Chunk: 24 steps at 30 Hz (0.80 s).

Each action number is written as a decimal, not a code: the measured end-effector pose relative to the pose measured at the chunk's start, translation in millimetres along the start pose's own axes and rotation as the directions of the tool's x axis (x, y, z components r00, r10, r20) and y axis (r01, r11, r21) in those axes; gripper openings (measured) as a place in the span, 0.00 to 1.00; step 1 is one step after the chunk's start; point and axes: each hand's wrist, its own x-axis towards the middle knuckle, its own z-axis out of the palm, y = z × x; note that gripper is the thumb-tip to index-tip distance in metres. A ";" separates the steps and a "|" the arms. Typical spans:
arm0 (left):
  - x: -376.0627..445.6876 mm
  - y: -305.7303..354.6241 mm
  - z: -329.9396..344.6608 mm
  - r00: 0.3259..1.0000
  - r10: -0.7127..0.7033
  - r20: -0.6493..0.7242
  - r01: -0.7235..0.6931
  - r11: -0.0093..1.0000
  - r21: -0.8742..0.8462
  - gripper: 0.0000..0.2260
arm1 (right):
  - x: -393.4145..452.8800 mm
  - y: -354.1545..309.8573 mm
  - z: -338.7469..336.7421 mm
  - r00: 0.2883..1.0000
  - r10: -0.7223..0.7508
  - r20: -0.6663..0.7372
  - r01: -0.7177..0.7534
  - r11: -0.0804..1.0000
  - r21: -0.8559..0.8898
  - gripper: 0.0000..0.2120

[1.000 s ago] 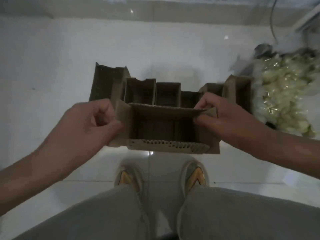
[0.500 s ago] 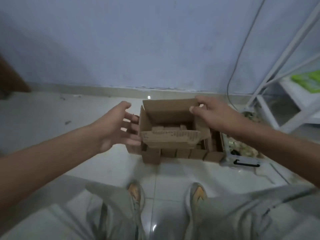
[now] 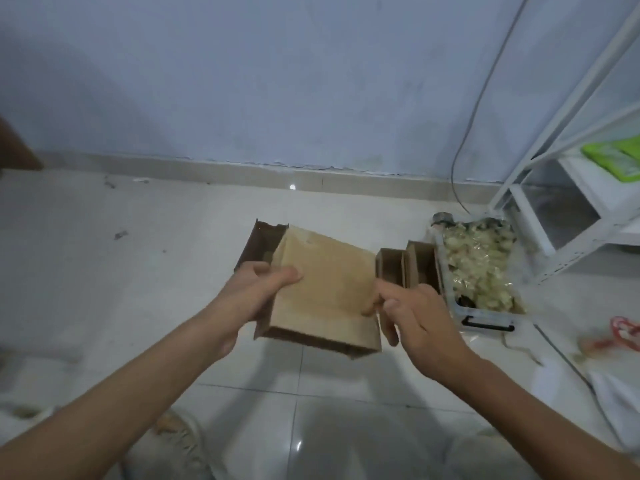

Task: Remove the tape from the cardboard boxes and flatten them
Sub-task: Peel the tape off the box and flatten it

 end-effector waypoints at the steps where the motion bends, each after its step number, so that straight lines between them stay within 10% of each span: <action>1: -0.9 -0.1 4.7 0.994 0.096 -0.049 -0.092 0.992 0.080 0.31 | 5.6 0.1 1.0 0.997 0.048 -0.053 -0.044 0.997 0.069 0.14; 9: -4.1 -15.4 17.4 0.742 0.667 0.072 -0.417 0.374 0.829 0.50 | 33.3 -1.7 12.1 0.983 0.173 -0.054 -0.154 0.954 0.257 0.13; 14: -4.8 -34.2 17.9 0.792 0.611 0.017 -0.431 0.539 0.724 0.49 | 30.0 -8.6 16.2 0.993 -0.120 -0.021 0.119 0.991 -0.069 0.21; 24: 2.2 -19.1 8.9 0.859 0.507 -0.071 -0.370 0.712 0.597 0.48 | 27.3 2.2 23.4 0.994 0.014 -0.104 -0.012 1.000 0.015 0.17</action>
